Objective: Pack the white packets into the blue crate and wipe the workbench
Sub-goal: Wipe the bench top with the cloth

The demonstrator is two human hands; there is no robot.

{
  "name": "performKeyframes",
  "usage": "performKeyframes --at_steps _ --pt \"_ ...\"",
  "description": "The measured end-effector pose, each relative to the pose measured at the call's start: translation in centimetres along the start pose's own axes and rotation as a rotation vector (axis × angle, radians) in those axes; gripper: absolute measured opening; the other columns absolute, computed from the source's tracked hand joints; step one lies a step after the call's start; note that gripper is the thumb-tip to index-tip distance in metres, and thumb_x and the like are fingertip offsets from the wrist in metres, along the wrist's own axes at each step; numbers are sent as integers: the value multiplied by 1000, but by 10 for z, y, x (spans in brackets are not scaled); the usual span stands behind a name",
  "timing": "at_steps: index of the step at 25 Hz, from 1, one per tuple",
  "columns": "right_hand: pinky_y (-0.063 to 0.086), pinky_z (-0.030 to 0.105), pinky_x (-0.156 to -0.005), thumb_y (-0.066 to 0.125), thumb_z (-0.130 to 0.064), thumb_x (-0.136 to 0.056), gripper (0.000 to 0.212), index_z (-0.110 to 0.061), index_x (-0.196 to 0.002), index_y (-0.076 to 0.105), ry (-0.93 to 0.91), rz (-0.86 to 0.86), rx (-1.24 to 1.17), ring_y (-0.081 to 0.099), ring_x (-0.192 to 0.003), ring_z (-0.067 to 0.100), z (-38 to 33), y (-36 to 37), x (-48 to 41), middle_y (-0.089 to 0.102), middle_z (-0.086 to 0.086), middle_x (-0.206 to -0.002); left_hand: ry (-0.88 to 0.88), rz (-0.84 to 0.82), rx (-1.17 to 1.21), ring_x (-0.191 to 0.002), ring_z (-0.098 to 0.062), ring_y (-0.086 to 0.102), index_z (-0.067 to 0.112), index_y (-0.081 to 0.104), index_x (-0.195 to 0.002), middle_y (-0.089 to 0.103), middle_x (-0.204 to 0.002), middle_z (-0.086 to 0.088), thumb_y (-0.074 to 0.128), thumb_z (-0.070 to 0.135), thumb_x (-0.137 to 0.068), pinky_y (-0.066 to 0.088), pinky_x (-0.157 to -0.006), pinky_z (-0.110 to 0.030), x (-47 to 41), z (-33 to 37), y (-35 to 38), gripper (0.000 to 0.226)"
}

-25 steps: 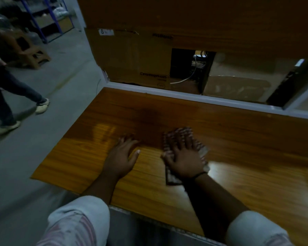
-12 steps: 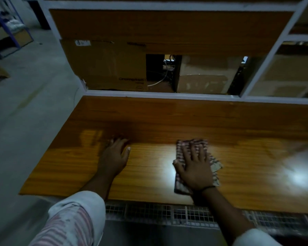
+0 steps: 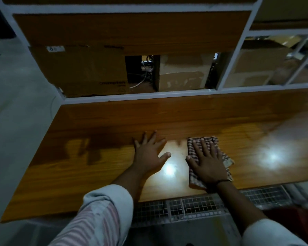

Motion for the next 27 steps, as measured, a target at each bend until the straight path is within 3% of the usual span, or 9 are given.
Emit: performKeyframes --at_steps 2,7,10,12,13,17,19,24,27 --pt "-17 50 -121 8 -82 -91 79 -42 -157 -7 -9 13 -6 -24 -150 27 -13 1 3 -17 -2 -166 -25 26 10 -157 -33 -7 56 18 -155 7 -171 5 25 86 -87 -11 -114 -75 -3 0 8 74" --pt "-11 50 -123 9 -80 -93 72 -48 -154 -11 -321 -25 39 -26 -150 21 -38 3 4 -17 -8 -166 -31 67 31 -157 -30 -8 56 19 -155 8 -171 7 25 85 -88 -15 -114 -72 -5 -2 6 73" --pt "-7 52 -123 1 -83 -86 82 -43 -157 -2 -121 6 0 -12 -153 29 3 -8 -62 -7 -1 -167 -52 74 41 -157 -27 -10 57 20 -154 4 -171 10 27 85 -88 -15 -115 -71 -7 -2 6 72" --pt "-9 53 -122 6 -81 -87 84 -39 -159 -1 58 18 -34 -8 -153 34 19 -14 -107 -7 1 -168 -68 85 48 -157 -24 -12 57 19 -154 1 -170 12 28 85 -89 -12 -116 -70 -7 -2 10 71" --pt "-10 53 -122 8 -80 -88 83 -38 -159 -3 47 20 -30 -9 -153 34 11 -14 -122 -9 1 -168 -75 80 57 -156 -24 -13 58 17 -154 -1 -170 14 28 85 -89 -11 -117 -70 -8 -2 10 71" --pt "-14 50 -121 11 -78 -93 74 -45 -155 -11 -462 -37 59 -23 -151 25 -57 2 -133 -20 -8 -165 -68 51 61 -157 -22 -12 61 13 -154 -3 -169 16 31 83 -90 -9 -119 -68 -8 -2 8 70" --pt "-16 47 -120 10 -77 -94 73 -45 -156 -11 -563 -60 79 -21 -152 23 -39 -3 -162 -22 -10 -164 -85 40 47 -157 -23 -11 61 15 -153 -2 -170 16 32 83 -90 -11 -119 -67 -10 -3 7 69" --pt "-10 52 -120 13 -80 -90 80 -41 -158 -2 -118 -13 -49 -9 -153 33 19 -29 -265 -6 -1 -168 -100 22 41 -157 -20 -11 61 17 -153 -2 -170 19 32 83 -90 -7 -120 -65 -13 -1 6 69" --pt "-8 55 -121 8 -77 -90 82 -35 -160 6 -358 -12 -27 -3 -152 39 -52 -18 -272 -1 5 -168 -95 19 54 -156 -14 -17 61 18 -153 -2 -169 22 36 81 -92 -6 -120 -65 -13 1 5 67"
Point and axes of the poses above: each hand's wrist, its own x-axis away from the middle knuckle, its own y-axis out of the palm, z = x × y, the point moved 6 cm from there along -x, towards the middle knuckle
